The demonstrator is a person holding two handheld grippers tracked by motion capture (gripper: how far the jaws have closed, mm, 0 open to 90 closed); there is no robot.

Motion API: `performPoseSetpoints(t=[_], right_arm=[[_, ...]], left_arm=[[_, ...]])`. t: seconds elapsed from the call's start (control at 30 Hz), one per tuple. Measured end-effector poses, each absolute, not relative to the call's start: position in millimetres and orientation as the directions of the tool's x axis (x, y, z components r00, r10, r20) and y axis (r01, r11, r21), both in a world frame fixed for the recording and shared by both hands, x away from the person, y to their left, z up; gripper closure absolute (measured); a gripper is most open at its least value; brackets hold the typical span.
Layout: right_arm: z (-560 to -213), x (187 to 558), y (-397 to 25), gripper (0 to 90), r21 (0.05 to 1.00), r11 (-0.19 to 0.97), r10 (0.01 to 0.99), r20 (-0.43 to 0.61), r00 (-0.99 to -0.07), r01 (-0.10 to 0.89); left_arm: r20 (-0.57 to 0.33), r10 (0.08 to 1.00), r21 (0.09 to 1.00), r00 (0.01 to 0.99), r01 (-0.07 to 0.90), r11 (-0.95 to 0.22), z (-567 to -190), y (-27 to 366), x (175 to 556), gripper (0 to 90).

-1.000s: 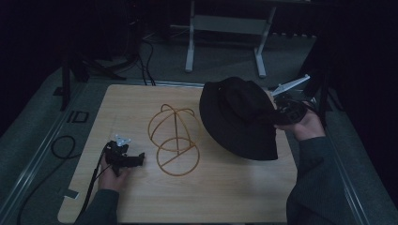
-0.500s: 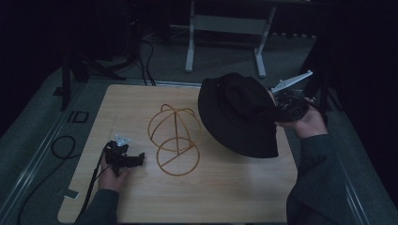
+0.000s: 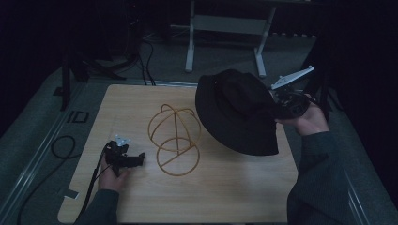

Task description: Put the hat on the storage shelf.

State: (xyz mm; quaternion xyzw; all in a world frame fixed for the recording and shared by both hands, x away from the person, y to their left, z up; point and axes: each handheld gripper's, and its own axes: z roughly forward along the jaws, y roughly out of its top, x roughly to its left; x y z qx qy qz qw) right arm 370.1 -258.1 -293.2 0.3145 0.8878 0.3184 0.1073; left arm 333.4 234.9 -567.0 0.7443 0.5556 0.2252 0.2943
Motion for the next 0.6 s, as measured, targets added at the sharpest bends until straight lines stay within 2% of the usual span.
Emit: performPoseSetpoints(t=[0.6], right_arm=[[-284.5,365.0,-261.2,86.0,0.659,0.611,0.586,-0.005,-0.81,0.439]], left_arm=[[0.01,0.959,0.687,0.284,0.695,-0.213,-566.8,235.1,333.4,1.5]])
